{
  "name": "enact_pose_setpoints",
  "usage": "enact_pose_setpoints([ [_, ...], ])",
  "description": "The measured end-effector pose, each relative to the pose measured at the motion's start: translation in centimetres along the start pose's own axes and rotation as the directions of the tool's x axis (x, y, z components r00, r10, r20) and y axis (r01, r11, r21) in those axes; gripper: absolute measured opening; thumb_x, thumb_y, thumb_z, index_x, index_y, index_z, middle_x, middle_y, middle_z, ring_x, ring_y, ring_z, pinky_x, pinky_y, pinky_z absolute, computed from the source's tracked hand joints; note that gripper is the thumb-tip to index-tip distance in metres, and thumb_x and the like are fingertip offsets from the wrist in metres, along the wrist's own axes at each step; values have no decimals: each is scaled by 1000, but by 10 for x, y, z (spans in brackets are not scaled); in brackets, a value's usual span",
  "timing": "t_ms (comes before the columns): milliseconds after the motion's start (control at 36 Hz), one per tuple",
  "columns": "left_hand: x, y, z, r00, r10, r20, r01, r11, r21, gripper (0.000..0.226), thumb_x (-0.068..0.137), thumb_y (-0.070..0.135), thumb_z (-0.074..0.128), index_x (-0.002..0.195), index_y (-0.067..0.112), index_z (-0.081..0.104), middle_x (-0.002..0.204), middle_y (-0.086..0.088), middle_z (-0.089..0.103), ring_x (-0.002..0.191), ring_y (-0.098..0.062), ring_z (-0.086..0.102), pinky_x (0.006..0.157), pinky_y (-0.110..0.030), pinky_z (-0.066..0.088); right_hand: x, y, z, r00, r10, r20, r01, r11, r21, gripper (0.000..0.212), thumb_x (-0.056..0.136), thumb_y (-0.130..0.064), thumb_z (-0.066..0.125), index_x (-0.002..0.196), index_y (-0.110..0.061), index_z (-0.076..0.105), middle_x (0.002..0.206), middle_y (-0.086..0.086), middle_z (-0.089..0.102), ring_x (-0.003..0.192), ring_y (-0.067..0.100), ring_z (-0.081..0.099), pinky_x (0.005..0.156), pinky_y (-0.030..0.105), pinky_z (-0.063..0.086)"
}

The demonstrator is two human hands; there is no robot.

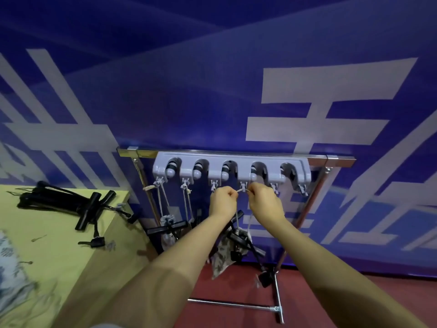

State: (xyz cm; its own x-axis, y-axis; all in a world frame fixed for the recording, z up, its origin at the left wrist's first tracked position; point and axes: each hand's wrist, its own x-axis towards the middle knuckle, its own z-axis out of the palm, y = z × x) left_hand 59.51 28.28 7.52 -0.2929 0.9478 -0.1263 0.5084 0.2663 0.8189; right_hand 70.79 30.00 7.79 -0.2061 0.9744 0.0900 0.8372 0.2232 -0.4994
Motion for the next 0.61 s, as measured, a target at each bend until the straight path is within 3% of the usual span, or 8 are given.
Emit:
enact_pose_setpoints([
  [139, -4, -3, 1, 998, 26, 50, -31, 995, 100, 20, 95, 9, 50, 82, 7, 65, 75, -7, 58, 71, -21, 50, 63, -28, 38, -3, 2, 2, 1000, 12, 9, -12, 999, -32, 17, 100, -18, 38, 94, -7, 51, 97, 11, 61, 80, 30, 55, 63, 35, 40],
  [222, -5, -5, -3, 999, 35, 32, -39, 992, 122, 18, 95, 10, 49, 94, 5, 67, 88, -9, 65, 80, -23, 57, 70, -31, 46, -6, -1, 1, 999, -1, -42, 1, 1000, 5, 15, 98, -19, 42, 103, -8, 50, 105, 8, 57, 85, 31, 58, 62, 37, 42],
  [389, -13, -8, -30, 995, 95, 8, -95, 992, 88, 19, 95, 12, 46, 108, 8, 61, 100, -11, 66, 85, -27, 64, 80, -41, 55, -17, -15, 5, 987, -123, -101, 133, 986, 99, 15, 97, -24, 46, 107, -14, 49, 100, -1, 57, 78, 24, 58, 59, 34, 39],
  [472, -16, -14, -51, 993, 119, -25, -115, 986, 119, 20, 96, 15, 46, 111, 11, 59, 95, -6, 64, 83, -22, 61, 73, -33, 50, -17, -35, 11, 981, -180, -68, 186, 978, 95, 14, 97, -24, 46, 106, -14, 50, 90, -5, 53, 77, 23, 57, 57, 33, 38],
  [611, -22, -39, -95, 991, 64, -119, -51, 993, 106, 16, 94, 16, 45, 104, 13, 58, 91, -9, 66, 81, -28, 65, 77, -43, 54, -10, -78, 29, 980, -188, 72, 177, 974, 140, 14, 97, -23, 44, 102, -13, 52, 91, 4, 62, 76, 27, 59, 60, 38, 45],
])
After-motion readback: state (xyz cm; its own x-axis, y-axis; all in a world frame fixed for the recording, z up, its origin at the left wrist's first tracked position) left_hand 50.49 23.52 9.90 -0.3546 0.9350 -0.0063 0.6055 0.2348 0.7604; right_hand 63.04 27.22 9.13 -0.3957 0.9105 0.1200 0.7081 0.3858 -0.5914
